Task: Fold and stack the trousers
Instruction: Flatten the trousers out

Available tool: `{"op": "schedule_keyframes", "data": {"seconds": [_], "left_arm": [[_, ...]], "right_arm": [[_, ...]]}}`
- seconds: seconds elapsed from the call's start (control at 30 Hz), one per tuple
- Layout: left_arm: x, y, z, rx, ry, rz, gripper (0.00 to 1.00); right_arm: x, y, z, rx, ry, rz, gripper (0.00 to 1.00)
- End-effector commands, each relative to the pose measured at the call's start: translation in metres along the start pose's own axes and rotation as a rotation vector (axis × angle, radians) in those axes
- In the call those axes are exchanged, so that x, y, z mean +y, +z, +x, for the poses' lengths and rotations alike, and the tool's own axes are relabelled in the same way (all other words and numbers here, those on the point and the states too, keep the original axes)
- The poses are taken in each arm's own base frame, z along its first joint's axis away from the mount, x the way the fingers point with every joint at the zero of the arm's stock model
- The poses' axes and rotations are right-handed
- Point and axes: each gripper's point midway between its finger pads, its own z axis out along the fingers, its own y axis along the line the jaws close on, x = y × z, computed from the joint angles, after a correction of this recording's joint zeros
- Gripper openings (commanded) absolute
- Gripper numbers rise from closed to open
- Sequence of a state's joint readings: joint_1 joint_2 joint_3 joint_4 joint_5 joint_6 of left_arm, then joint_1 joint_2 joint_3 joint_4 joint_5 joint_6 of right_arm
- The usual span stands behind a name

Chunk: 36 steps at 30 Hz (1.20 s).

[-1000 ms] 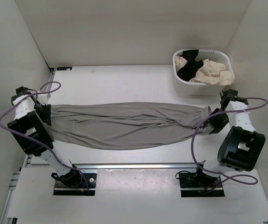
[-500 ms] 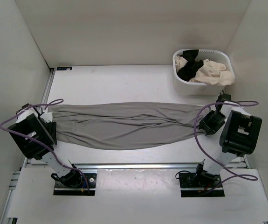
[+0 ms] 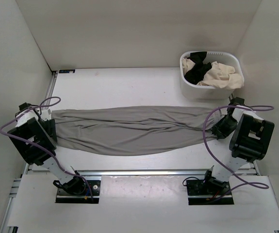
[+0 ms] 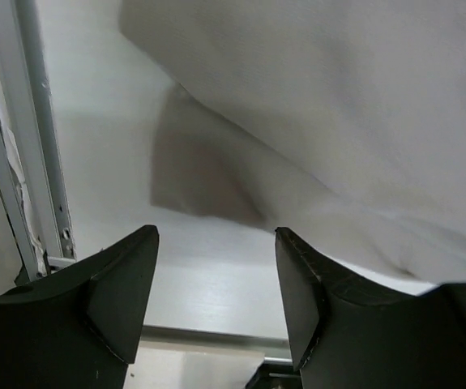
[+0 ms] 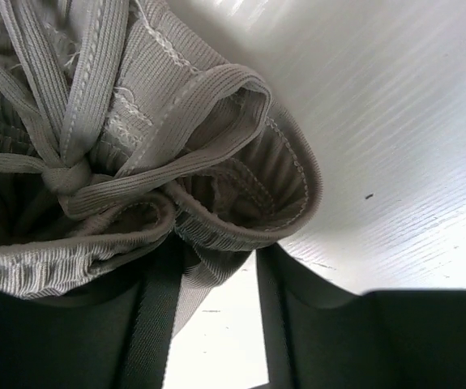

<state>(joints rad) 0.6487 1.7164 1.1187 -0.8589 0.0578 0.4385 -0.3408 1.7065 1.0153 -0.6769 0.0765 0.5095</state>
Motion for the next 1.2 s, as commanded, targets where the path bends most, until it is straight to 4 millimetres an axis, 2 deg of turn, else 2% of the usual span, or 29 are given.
{"op": "schedule_keyframes", "data": {"seconds": [0.0,0.07,0.13,0.17,0.2,0.27,0.33,0.37,0.4,0.47,0.5,0.57,0.6,0.63,0.67,0.7,0.77,0.8,0.9,1.0,1.03,1.07,1.13,1.17], "left_arm": [[0.011,0.006,-0.02,-0.053,-0.03,-0.042,0.71],[0.01,0.015,-0.02,-0.045,-0.031,-0.023,0.73],[0.002,0.028,-0.017,-0.018,-0.024,0.031,0.7],[-0.004,0.034,-0.01,0.006,-0.005,0.044,0.63],[-0.01,0.036,-0.008,0.013,0.015,0.061,0.36],[-0.015,0.039,-0.001,0.024,0.032,0.083,0.14],[-0.018,0.039,0.007,0.04,0.045,0.091,0.14],[-0.012,0.037,0.007,0.037,0.057,0.073,0.14],[-0.008,0.028,0.003,0.023,0.071,0.056,0.14],[0.004,0.016,0.005,0.052,0.102,0.022,0.14],[0.02,0.001,-0.004,0.022,0.097,-0.021,0.14],[0.036,-0.018,-0.009,0.019,0.111,-0.066,0.14],[0.05,-0.036,-0.012,0.015,0.127,-0.111,0.14],[0.055,-0.043,-0.014,0.014,0.14,-0.136,0.14],[0.061,-0.048,-0.012,0.016,0.144,-0.161,0.14],[0.068,-0.053,-0.01,0.038,0.155,-0.195,0.14],[0.068,-0.052,-0.006,0.053,0.17,-0.196,0.14],[0.066,-0.048,-0.002,0.066,0.171,-0.188,0.14],[0.061,-0.043,0.0,0.075,0.172,-0.156,0.14],[0.06,-0.045,-0.016,0.053,0.181,-0.153,0.14],[0.058,-0.049,-0.021,0.048,0.191,-0.154,0.14],[0.063,-0.054,-0.031,0.026,0.191,-0.168,0.14],[0.067,-0.06,-0.034,0.022,0.19,-0.187,0.14],[0.071,-0.063,-0.036,0.022,0.198,-0.206,0.14]], "right_arm": [[-0.002,-0.002,-0.016,-0.066,0.028,0.002,0.43],[0.0,-0.002,-0.019,-0.075,0.029,-0.003,0.38],[0.0,0.001,-0.019,-0.075,0.029,-0.003,0.24],[-0.001,0.001,-0.017,-0.065,0.028,0.003,0.18],[-0.001,-0.001,-0.017,-0.061,0.028,0.005,0.1],[0.001,-0.011,-0.021,-0.081,0.029,-0.006,0.03],[-0.001,-0.026,-0.016,-0.071,0.038,-0.001,0.0],[0.001,-0.037,-0.022,-0.082,0.038,-0.007,0.0],[-0.004,-0.046,-0.012,-0.04,0.037,0.017,0.0],[-0.002,-0.074,-0.015,-0.045,0.055,0.0,0.0],[-0.004,-0.084,-0.011,-0.026,0.068,-0.015,0.0],[-0.01,-0.11,0.0,-0.01,0.09,-0.042,0.0],[-0.019,-0.123,0.0,-0.037,0.123,-0.051,0.0],[-0.028,-0.129,0.004,-0.037,0.143,-0.037,0.0],[-0.036,-0.128,0.009,-0.035,0.167,-0.031,0.0],[-0.053,-0.12,0.021,-0.005,0.19,-0.021,0.0],[-0.063,-0.111,0.04,0.058,0.215,-0.025,0.0],[-0.062,-0.104,0.053,0.1,0.229,-0.049,0.0],[-0.051,-0.099,0.051,0.099,0.228,-0.116,0.0],[-0.04,-0.104,0.027,0.067,0.238,-0.152,0.0],[-0.035,-0.115,0.011,0.03,0.234,-0.167,0.0],[-0.037,-0.116,0.009,0.048,0.227,-0.15,0.0],[-0.037,-0.123,0.002,0.023,0.216,-0.146,0.0],[-0.039,-0.123,0.007,0.032,0.217,-0.143,0.0]]}}
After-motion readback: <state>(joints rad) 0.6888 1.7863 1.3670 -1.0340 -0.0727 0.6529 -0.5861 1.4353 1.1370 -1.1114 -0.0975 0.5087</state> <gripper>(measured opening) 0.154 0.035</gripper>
